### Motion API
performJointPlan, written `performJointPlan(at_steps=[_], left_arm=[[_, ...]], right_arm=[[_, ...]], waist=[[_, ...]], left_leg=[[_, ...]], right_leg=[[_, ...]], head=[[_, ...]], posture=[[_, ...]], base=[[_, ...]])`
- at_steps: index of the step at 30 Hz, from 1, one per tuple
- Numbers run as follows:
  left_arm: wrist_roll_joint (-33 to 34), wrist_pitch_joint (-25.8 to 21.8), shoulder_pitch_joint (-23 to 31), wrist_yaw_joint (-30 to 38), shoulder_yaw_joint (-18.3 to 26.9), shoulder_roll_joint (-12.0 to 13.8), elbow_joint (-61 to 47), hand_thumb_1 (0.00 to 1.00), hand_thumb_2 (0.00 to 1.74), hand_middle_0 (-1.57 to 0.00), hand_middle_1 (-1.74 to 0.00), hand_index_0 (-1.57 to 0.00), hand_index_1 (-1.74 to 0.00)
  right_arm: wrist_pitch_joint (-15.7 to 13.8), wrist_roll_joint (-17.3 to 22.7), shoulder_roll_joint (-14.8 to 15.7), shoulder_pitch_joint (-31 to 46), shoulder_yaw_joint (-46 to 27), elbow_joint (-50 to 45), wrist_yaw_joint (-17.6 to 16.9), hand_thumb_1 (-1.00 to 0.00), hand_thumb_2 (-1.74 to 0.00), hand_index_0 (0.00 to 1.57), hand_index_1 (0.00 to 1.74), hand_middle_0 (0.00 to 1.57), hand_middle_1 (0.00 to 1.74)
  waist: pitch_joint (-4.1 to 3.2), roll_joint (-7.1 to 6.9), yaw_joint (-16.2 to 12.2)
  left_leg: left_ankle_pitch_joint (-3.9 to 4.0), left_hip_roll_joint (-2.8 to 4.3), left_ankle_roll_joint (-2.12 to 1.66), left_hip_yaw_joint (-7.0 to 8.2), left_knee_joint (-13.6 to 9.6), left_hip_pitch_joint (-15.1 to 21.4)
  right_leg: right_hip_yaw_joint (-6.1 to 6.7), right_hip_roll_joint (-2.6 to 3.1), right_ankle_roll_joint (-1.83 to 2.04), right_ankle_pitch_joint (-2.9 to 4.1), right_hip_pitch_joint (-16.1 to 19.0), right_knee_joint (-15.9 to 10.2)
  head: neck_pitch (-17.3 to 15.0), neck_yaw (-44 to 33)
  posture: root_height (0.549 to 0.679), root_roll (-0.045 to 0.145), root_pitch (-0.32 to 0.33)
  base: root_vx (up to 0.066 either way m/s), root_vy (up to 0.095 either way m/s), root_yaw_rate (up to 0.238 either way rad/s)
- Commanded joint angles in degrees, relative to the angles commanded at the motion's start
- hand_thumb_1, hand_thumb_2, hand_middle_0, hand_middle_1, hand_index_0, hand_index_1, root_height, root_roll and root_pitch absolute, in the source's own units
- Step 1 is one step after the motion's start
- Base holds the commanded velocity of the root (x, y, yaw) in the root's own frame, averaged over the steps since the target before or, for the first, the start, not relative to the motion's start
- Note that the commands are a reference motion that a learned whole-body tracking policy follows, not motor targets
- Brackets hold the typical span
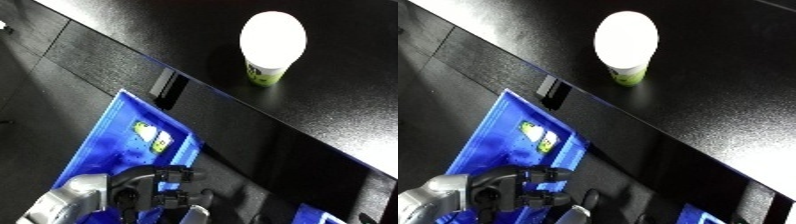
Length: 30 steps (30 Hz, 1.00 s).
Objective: Pick up the object and place it into the box
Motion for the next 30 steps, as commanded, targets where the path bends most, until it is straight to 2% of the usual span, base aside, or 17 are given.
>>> performJointPlan(at_steps=[3,7,13,18,22,25,30], left_arm=[[-8.86,-1.30,-0.81,1.81,2.75,-2.68,-4.28,0.00,0.00,0.00,0.00,0.00,0.00],[-17.10,-4.16,-2.42,5.94,6.27,-7.13,-6.97,0.00,0.00,0.00,0.00,0.00,0.00],[-19.39,-13.48,-4.46,14.17,13.52,-13.22,-6.85,0.00,0.00,0.00,0.00,0.00,0.00],[-15.59,-20.38,-5.52,21.62,20.03,-16.34,-5.90,0.00,0.00,0.00,0.00,0.00,0.00],[-11.14,-24.15,-6.55,27.44,23.15,-17.51,-4.59,0.00,0.00,0.00,0.00,0.00,0.00],[-5.14,-26.97,-7.69,32.91,24.42,-17.03,-3.25,0.00,0.00,0.00,0.00,0.00,0.00],[9.33,-29.86,-9.96,41.71,24.72,-14.30,-1.71,0.00,0.00,0.00,0.00,0.00,0.00]], right_arm=[[-0.81,0.33,1.11,0.84,-0.36,0.54,0.15,0.00,0.00,0.00,0.00,0.00,0.00],[-1.57,0.58,2.75,1.19,-0.87,1.23,0.31,0.00,0.00,0.00,0.00,0.00,0.00],[-2.18,-0.54,4.47,2.31,-1.72,1.13,0.78,0.00,0.00,0.00,0.00,0.00,0.00],[-2.32,-1.97,5.60,3.53,-2.50,0.91,1.46,0.00,0.00,0.00,0.00,0.00,0.00],[-2.16,-2.56,5.97,3.87,-2.61,1.21,1.94,0.00,0.00,0.00,0.00,0.00,0.00],[-2.03,-3.01,5.99,3.78,-2.52,1.51,2.19,0.00,0.00,0.00,0.00,0.00,0.00],[-1.79,-3.10,5.65,3.57,-2.29,1.58,2.30,0.00,0.00,0.00,0.00,0.00,0.00]], waist=[[0.00,-0.45,0.42],[-0.07,-1.28,0.96],[-0.56,-2.50,1.23],[-0.88,-3.38,1.10],[-0.98,-3.74,0.82],[-0.97,-3.75,0.44],[-0.85,-3.41,-0.34]], left_leg=[[0.00,-0.27,-0.04,-0.39,-0.25,0.19],[0.06,-0.46,-0.16,-0.76,-0.65,0.50],[0.43,-0.20,-0.47,-1.06,-1.54,1.06],[0.75,0.04,-0.68,-1.11,-2.04,1.54],[0.91,0.16,-0.77,-1.05,-2.15,1.73],[0.96,0.33,-0.83,-0.82,-2.01,1.65],[0.99,0.49,-0.77,-0.38,-1.74,1.29]], right_leg=[[-0.26,-0.06,-0.13,-0.11,0.02,0.15],[-0.57,-0.03,-0.35,-0.33,0.00,0.38],[-0.62,0.27,-0.67,-0.70,-0.01,0.55],[-0.56,0.46,-0.93,-0.95,0.12,0.79],[-0.49,0.50,-1.00,-1.02,0.21,0.91],[-0.26,0.55,-1.05,-1.08,0.08,1.09],[0.31,0.76,-1.08,-1.18,-0.49,1.44]], head=[[0.38,0.64],[0.73,1.28],[0.34,0.86],[-0.49,0.59],[-0.81,0.24],[-0.89,0.04],[-0.52,0.02]], posture=[[0.634,0.033,-0.059],[0.633,0.032,-0.059],[0.632,0.031,-0.059],[0.631,0.030,-0.062],[0.631,0.030,-0.065],[0.631,0.030,-0.066],[0.631,0.029,-0.064]], base=[[0.026,-0.043,0.068],[0.028,-0.048,0.033],[0.031,-0.027,-0.039],[0.034,-0.010,-0.051],[0.029,-0.007,-0.045],[0.020,0.005,-0.091],[0.013,0.019,-0.079]])
